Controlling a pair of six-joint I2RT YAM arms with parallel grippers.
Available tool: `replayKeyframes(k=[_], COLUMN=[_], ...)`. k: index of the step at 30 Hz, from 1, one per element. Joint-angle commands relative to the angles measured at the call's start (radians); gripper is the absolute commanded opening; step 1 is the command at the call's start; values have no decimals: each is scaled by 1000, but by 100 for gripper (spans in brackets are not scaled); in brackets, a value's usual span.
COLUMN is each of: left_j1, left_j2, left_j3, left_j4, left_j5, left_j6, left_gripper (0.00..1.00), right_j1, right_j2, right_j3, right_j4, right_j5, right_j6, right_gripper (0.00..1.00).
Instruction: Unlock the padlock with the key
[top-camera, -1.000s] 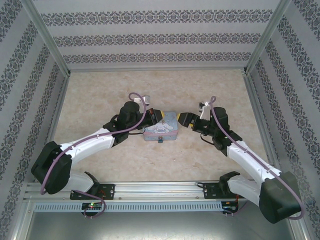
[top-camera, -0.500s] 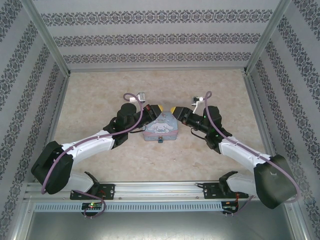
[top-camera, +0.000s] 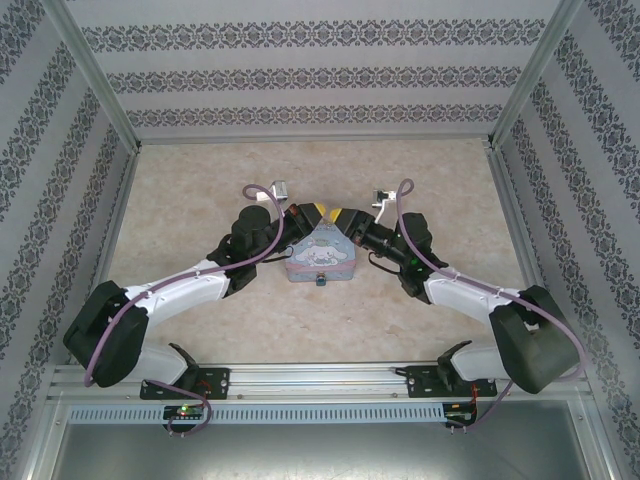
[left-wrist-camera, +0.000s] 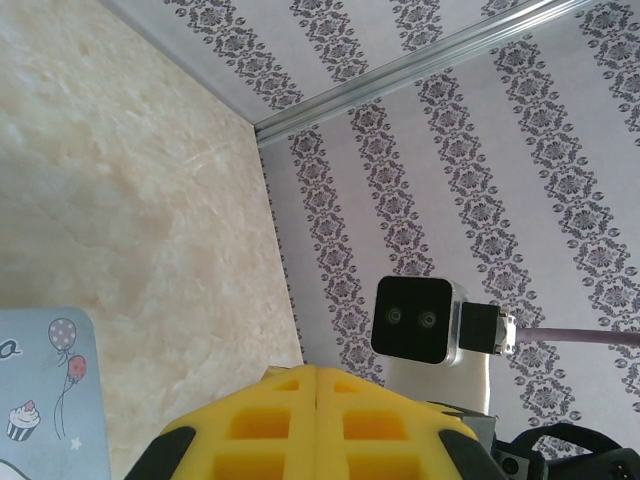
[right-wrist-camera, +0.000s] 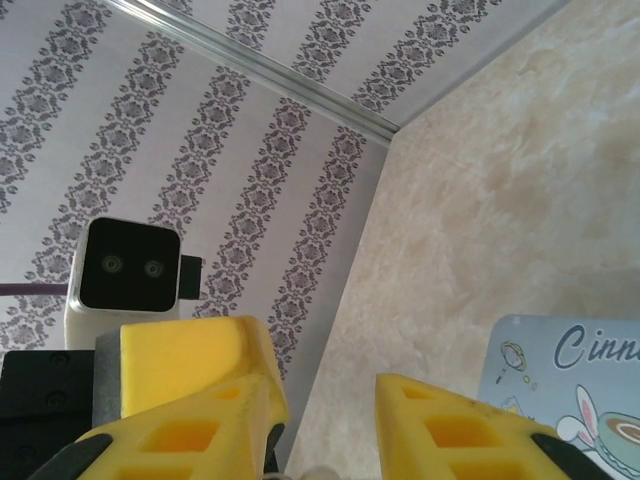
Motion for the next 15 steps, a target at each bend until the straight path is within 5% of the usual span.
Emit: replayKeyframes(k=[1,15], left_j1=[8,10], left_j2=[8,13], left_j3=[-5,-9], left_j4=[57,65], left_j5=[-7,-8], left_j6=[-9,-11], left_gripper=[0,0], right_j1=[16,34], right_j2=[17,57], right_j3=[-1,4], right_j4=[117,177], right_j5=[16,-4], right_j6=[27,47], right_gripper=[34,31])
